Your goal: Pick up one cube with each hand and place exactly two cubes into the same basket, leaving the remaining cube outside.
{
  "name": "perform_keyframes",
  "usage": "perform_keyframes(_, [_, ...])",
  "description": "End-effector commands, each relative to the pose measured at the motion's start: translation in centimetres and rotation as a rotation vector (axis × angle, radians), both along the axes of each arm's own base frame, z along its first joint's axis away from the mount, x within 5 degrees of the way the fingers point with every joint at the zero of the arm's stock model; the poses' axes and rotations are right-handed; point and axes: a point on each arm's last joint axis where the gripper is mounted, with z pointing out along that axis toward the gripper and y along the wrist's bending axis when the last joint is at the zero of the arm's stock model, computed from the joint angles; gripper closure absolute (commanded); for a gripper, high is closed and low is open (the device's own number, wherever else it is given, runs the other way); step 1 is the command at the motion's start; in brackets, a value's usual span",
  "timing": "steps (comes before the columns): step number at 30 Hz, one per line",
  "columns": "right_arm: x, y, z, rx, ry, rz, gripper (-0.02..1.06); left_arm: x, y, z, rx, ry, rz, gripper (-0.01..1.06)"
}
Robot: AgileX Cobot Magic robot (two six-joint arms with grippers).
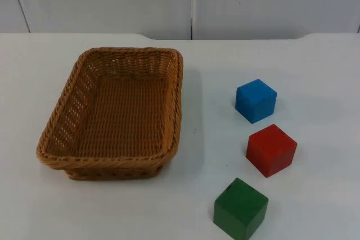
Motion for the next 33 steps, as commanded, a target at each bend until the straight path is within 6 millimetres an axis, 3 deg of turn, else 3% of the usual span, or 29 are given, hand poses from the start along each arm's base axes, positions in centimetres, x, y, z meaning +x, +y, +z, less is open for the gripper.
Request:
perform_keyframes(1, [0.1, 0.0, 0.0, -0.015, 0.006, 0.003, 0.00, 0.1, 0.1, -0.1, 0.005, 0.006, 0.005, 0.08])
perform_keyframes(9, [0.1, 0.0, 0.0, -0.021, 0.001, 0.006, 0.00, 0.1, 0.0, -0.1, 0.002, 0.002, 0.003, 0.08])
perform_keyframes(18, [0.0, 0.0, 0.5, -0.030, -0.026, 0.011, 0.00, -0.8, -0.2, 2.0, -0.009, -0.076, -0.007, 0.08])
perform_keyframes(23, [-0.4, 0.0, 1.8, -0.031, -0.062, 0.013, 0.00, -1.5, -0.2, 3.5, -0.011, -0.135, -0.011, 0.08])
perform_keyframes(33, [-0.8, 0.0, 3.9, -0.037, -0.115, 0.015, 0.00, -1.0, -0.6, 3.9, -0.050, -0.120, -0.039, 0.08])
